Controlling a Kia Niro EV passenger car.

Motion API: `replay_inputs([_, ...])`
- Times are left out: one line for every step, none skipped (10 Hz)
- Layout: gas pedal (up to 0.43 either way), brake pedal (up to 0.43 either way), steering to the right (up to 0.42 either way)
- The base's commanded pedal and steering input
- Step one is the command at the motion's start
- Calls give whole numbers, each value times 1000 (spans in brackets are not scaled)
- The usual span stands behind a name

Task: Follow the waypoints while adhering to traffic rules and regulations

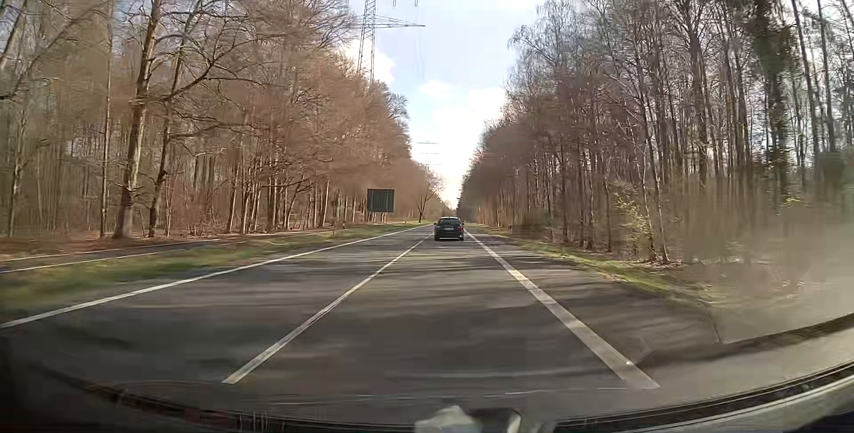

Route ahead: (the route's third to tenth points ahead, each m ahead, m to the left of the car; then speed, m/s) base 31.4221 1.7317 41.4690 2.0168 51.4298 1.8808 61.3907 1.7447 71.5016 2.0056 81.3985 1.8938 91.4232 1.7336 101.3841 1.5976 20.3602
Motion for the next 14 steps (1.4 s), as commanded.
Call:
replay_inputs([280,0,4])
replay_inputs([280,0,3])
replay_inputs([280,0,1])
replay_inputs([280,0,0])
replay_inputs([280,0,0])
replay_inputs([280,0,0])
replay_inputs([280,0,0])
replay_inputs([280,0,0])
replay_inputs([280,0,0])
replay_inputs([268,0,0])
replay_inputs([260,0,0])
replay_inputs([260,0,0])
replay_inputs([240,0,0])
replay_inputs([220,0,0])
